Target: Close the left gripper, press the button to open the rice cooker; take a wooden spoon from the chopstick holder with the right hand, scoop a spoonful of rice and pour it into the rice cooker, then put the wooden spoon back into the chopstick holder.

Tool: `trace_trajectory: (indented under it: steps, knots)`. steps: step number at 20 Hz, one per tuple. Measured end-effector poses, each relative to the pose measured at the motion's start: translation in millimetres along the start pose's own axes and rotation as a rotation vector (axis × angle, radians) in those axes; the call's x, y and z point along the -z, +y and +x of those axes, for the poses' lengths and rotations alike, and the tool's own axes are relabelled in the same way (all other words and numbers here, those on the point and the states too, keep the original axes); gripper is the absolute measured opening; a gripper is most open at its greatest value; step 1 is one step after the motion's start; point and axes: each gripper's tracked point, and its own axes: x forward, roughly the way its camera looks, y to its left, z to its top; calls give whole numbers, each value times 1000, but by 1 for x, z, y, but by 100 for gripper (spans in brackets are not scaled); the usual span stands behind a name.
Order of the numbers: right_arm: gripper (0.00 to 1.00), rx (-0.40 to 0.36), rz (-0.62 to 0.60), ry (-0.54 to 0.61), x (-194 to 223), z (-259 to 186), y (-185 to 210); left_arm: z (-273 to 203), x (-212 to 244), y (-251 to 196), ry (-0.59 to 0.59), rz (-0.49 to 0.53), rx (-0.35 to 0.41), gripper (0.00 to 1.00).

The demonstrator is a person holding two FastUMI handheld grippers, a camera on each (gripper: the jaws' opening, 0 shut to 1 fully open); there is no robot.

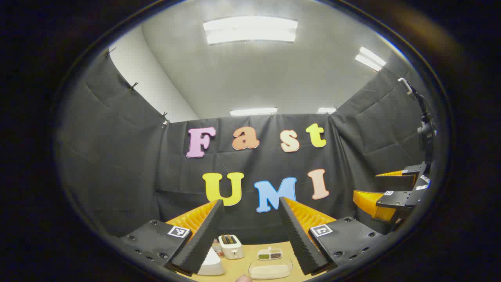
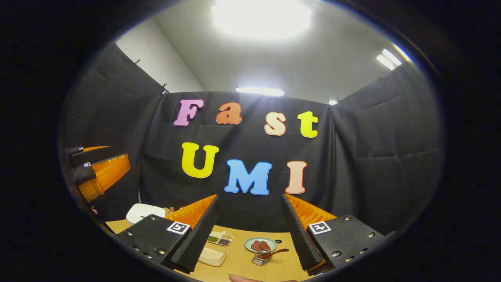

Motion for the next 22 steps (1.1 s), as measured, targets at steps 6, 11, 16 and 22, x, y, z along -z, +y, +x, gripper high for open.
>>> trace_trajectory:
  steps: [6, 11, 16, 22]
  knots:
    - [94, -18, -2, 12, 5, 1, -7, 0, 3, -6, 13, 6, -16, 95]
    - [94, -21, 13, 6, 5, 4, -14, 0, 8, -10, 30, 19, -28, 95]
    - [94, -35, 19, 15, 11, 5, -16, -1, 13, -9, 45, 25, -48, 95]
    - [94, -68, 26, 30, 21, 13, -16, -1, 28, -6, 83, 37, -95, 95]
